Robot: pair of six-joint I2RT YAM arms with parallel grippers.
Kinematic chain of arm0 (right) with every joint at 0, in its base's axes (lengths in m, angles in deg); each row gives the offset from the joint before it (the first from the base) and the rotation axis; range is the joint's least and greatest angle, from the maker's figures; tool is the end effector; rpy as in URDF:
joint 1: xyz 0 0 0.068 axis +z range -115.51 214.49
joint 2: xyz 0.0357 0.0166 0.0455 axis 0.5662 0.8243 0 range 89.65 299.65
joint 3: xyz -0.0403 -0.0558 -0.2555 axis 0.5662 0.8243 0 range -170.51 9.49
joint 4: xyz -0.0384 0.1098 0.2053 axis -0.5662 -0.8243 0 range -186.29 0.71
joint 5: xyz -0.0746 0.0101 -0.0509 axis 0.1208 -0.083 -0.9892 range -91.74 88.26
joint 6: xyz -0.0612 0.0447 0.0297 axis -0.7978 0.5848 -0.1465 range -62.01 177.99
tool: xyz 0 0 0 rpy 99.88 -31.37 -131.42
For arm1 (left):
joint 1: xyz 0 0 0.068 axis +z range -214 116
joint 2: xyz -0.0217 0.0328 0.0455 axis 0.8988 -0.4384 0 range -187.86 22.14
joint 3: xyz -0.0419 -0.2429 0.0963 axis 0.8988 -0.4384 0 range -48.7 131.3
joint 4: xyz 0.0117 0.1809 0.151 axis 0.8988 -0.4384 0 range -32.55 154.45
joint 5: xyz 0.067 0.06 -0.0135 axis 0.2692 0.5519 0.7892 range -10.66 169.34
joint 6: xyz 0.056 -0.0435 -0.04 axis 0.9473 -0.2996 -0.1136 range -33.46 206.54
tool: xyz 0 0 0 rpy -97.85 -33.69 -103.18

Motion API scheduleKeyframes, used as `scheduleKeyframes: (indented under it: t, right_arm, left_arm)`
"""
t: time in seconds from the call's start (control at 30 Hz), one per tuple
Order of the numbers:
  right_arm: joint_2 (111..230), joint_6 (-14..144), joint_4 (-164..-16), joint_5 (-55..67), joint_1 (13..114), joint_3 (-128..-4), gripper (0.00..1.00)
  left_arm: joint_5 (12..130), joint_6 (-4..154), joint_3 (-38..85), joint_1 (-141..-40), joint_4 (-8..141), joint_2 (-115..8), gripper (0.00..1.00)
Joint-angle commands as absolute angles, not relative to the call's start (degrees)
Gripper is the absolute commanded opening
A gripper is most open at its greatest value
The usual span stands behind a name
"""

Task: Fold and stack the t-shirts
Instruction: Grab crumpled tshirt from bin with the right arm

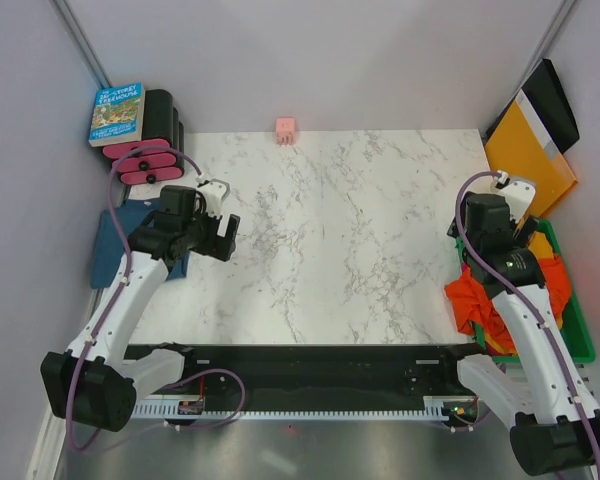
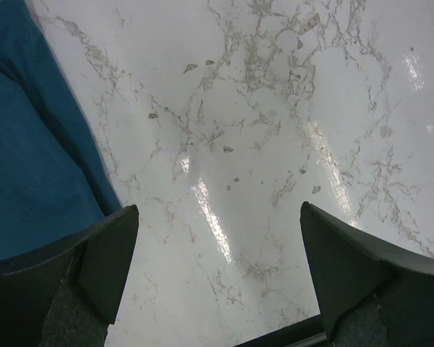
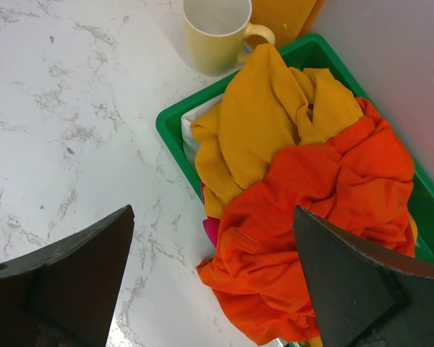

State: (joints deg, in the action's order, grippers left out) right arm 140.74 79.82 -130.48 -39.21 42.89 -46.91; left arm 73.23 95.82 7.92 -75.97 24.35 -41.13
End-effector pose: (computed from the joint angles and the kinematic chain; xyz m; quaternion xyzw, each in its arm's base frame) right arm 0.1805 -0.0168 0.3161 0.2437 0.8205 -0.1638 0.4905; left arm 0.2204 -0.0545 0.2711 0.1905 0.9087 -0.0581 0.3668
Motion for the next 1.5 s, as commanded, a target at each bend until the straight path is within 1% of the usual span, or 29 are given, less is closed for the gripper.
scheduleKeyframes:
  t: [0.0,0.13,0.2,0.3,0.4,0.5,0.53,0.6,0.63,0.7,0.73,0.77,0.83,0.87,0.9,1.03,1.23,1.33,1.43,1.47]
  right_arm:
    - [138.8,76.5,-130.0,-39.8,43.6,-45.7,0.98]
    - [138.2,75.1,-130.6,-39.7,44.7,-45.4,0.97]
    - [139.7,75.4,-131.4,-39.7,45.1,-46.4,0.96]
    - [142.7,77.7,-133.3,-45.0,44.8,-48.4,0.98]
    - [145.7,81.0,-135.7,-43.4,42.3,-49.5,0.96]
    - [147.3,84.5,-137.6,-40.4,38.5,-47.0,0.88]
    - [146.8,87.8,-137.7,-39.6,38.4,-45.0,0.78]
    - [145.9,90.8,-137.4,-38.9,37.9,-43.4,0.68]
    - [145.3,93.2,-137.3,-38.5,37.6,-42.0,0.65]
    - [145.3,94.7,-137.0,-37.3,37.0,-41.0,0.64]
    - [145.5,95.2,-136.9,-36.8,36.9,-40.3,0.60]
    - [145.6,96.3,-137.2,-35.7,37.0,-40.2,0.58]
    - [145.5,97.7,-137.7,-34.1,36.9,-39.4,0.58]
    - [145.3,98.7,-138.0,-32.6,36.9,-39.0,0.60]
    - [145.2,99.2,-138.2,-32.2,37.0,-38.8,0.64]
    - [145.5,99.7,-139.0,-32.9,36.9,-38.8,0.70]
    - [149.8,102.6,-140.5,-35.7,36.9,-38.9,0.70]
    - [151.0,104.3,-140.6,-36.8,36.4,-38.1,0.66]
    - [151.7,105.6,-140.4,-37.4,35.7,-37.4,0.57]
    - [151.9,105.7,-140.2,-37.4,35.5,-37.1,0.49]
  left_arm:
    - [73.5,94.3,8.6,-75.6,26.2,-40.9,1.00]
    - [71.4,94.3,8.4,-75.6,26.2,-40.6,1.00]
    - [70.5,94.4,8.2,-75.6,26.2,-40.7,1.00]
    - [69.6,94.3,8.2,-75.6,26.4,-41.7,1.00]
    - [69.9,94.4,8.7,-75.6,26.3,-43.2,1.00]
    - [69.8,94.5,8.6,-75.6,26.3,-44.0,1.00]
    - [69.5,94.6,8.5,-75.6,26.3,-44.1,1.00]
    - [68.9,94.5,8.3,-75.6,26.4,-44.3,0.99]
    - [68.6,94.6,8.3,-75.6,26.4,-44.4,0.99]
    - [68.0,94.7,8.4,-75.6,26.4,-44.7,0.99]
    - [67.8,94.8,8.5,-75.6,26.4,-44.7,0.99]
    - [67.6,94.7,8.6,-75.6,26.4,-44.9,0.99]
    - [67.1,94.6,8.7,-75.6,26.4,-45.2,0.99]
    - [66.9,94.5,8.7,-75.6,26.4,-45.5,0.98]
    - [66.8,94.5,8.7,-75.6,26.4,-45.8,0.98]
    - [65.7,94.3,9.0,-75.6,26.4,-46.9,0.98]
    - [67.2,94.4,9.7,-75.6,26.3,-48.5,0.98]
    - [68.4,94.5,9.4,-75.6,26.3,-49.1,0.97]
    - [69.0,94.4,9.1,-75.6,26.2,-49.3,0.97]
    - [69.1,94.6,9.1,-75.6,26.3,-49.3,0.97]
